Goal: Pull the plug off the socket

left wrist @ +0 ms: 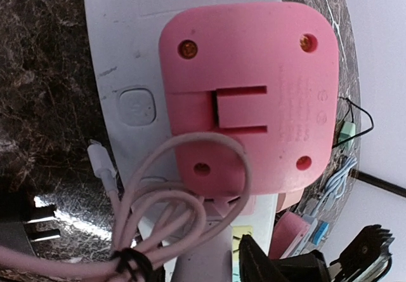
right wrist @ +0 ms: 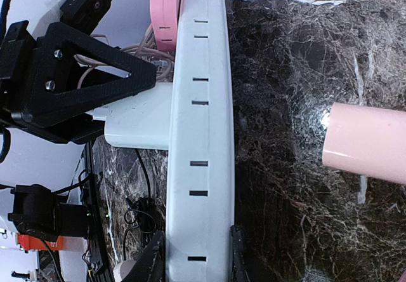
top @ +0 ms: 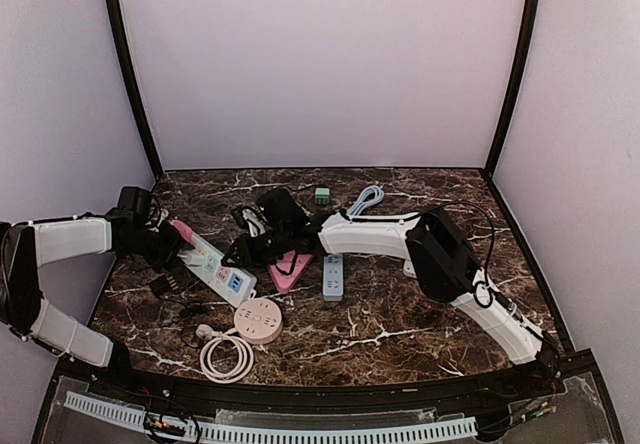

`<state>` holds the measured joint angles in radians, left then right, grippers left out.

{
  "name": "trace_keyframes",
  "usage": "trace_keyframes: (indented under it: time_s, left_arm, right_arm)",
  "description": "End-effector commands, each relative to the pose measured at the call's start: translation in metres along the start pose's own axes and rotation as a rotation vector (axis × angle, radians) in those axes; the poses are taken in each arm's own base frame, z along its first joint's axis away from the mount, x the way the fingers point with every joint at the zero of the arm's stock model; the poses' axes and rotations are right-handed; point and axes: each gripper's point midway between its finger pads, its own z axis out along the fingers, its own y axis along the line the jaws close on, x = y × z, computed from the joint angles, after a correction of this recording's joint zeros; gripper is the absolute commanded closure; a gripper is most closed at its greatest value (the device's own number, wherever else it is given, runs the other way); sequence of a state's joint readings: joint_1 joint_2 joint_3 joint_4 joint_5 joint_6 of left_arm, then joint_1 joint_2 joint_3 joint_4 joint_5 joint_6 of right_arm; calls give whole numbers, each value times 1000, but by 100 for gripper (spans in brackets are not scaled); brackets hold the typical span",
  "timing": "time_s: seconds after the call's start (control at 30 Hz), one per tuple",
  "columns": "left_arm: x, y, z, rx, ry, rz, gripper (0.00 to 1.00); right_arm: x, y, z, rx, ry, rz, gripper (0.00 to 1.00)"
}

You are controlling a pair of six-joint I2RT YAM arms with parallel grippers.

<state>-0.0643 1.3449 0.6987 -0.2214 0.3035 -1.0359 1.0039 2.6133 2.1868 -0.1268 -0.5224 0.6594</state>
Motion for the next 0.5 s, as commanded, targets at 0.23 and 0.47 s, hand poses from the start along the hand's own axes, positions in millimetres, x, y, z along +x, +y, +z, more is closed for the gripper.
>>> trace_keyframes:
  time_s: [0.23, 0.47]
  left_arm:
    - [0, -10, 6, 105, 8, -6, 92]
    - [5, -24, 8, 222, 25, 4, 100]
  right_arm:
    - [-5, 41, -9, -116, 41, -46, 57]
    - [2, 49, -5, -175, 77, -26, 46]
